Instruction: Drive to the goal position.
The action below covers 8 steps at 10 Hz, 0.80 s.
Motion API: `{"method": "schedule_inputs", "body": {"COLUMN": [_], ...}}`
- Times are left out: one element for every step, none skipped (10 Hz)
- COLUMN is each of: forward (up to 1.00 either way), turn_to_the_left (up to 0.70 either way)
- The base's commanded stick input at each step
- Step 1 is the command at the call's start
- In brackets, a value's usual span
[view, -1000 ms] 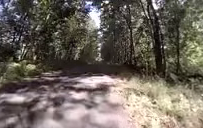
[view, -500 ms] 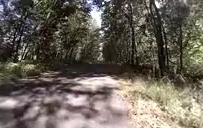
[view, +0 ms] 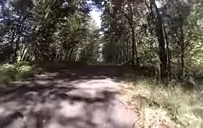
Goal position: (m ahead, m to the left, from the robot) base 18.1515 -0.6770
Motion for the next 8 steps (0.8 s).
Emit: {"method": "schedule_inputs", "body": {"forward": [0.45, 0.45, 0.45, 0.45, 0.45, 0.45, 0.45, 0.45], "turn_to_the_left": [0.19, 0.27, 0.27, 0.27, 0.17, 0.00, 0.00, 0.00]}}
